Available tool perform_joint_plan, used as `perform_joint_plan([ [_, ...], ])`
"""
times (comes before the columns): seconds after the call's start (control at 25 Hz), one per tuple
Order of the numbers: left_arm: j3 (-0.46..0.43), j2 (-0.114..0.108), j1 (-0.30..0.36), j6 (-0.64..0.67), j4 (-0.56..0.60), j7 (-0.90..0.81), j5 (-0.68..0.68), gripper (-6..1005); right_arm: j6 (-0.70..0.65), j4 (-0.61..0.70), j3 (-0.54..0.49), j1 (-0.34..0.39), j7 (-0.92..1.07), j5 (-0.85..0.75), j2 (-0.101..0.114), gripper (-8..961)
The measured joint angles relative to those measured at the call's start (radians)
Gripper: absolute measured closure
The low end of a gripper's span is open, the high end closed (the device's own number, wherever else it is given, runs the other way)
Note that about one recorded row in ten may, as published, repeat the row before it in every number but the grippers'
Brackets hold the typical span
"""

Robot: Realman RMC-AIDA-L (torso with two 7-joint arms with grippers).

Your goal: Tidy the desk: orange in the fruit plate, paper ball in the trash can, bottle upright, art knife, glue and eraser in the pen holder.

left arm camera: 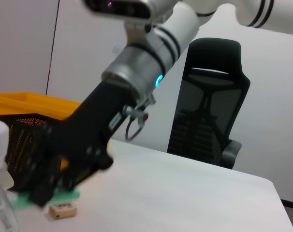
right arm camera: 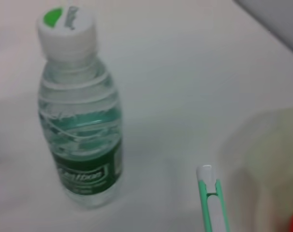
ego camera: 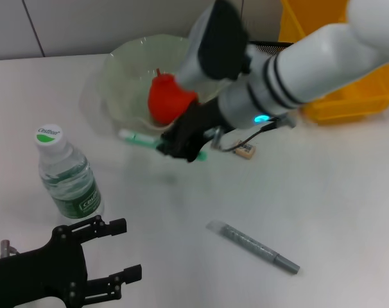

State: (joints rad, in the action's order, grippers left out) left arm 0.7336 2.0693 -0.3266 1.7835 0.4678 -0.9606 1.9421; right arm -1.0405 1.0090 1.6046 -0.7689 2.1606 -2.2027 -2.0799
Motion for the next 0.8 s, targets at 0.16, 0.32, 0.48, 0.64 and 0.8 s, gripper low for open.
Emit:
perform_joint_plan([
  [0.16,0.0,0.0,-0.001,-0.001,0.0,0.0,0.0,204,-0.064,0.21,-0.067,0.12,0.012,-0.028,0.0,781],
  [0.32,0.0,0.0,-0.005,-0.004,0.0,0.001,0.0,204,-0.075,0.318,-0.102,0.191,0.007,-0.026,0.0,782],
  [0.48,0.0,0.0,-0.006,-0.004,0.0,0.002,0.0,204,-0.077,0.43,-0.155,0.281,-0.022,-0.019,-0.002,782],
  [0.64,0.0,0.002,-0.007,-0.004,0.0,0.002,-0.002,204,-0.078,0.461,-0.258,0.362,-0.145,0.101,-0.003,782],
  [0.8,0.0,0.002,-0.01,-0.004,-0.001,0.002,-0.003,204,-0.078,0.434,-0.335,0.4,-0.273,0.226,-0.002,783],
])
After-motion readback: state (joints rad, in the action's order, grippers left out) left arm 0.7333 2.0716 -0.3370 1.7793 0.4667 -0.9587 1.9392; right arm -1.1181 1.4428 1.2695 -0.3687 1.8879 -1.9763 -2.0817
